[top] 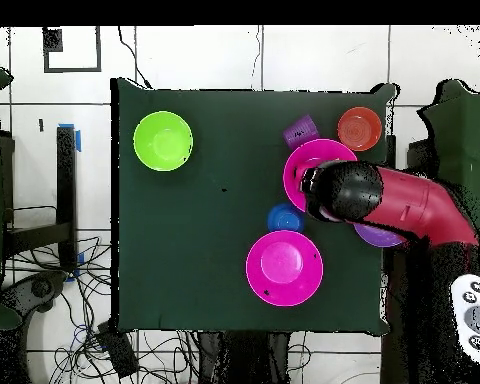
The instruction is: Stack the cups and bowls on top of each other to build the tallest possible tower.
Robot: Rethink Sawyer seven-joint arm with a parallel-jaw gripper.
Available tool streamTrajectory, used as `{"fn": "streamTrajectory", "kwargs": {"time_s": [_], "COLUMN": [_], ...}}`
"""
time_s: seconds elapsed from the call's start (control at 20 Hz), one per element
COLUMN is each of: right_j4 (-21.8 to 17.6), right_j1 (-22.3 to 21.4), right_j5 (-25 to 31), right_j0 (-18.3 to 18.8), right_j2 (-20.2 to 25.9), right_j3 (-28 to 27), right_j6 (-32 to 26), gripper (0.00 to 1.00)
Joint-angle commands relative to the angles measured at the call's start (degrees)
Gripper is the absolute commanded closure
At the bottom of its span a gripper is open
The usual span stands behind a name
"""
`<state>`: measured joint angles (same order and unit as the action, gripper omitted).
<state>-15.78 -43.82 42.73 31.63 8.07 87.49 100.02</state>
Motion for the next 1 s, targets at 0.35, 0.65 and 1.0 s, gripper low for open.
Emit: {"fn": "streamTrajectory", "kwargs": {"time_s": [0.35,0.65,1.0], "right_j4": [0.8,2.1,2.3], "right_j1": [3.3,5.0,9.2], "right_j5": [1.5,-2.9,-3.3], "right_j0": [-2.9,-5.0,-7.1], "right_j2": [1.2,0.3,-0.3], "right_j3": [4.2,3.9,-0.3], "right_j6": [4.2,9.8,10.2], "gripper": [0.00,0.00,0.00]}}
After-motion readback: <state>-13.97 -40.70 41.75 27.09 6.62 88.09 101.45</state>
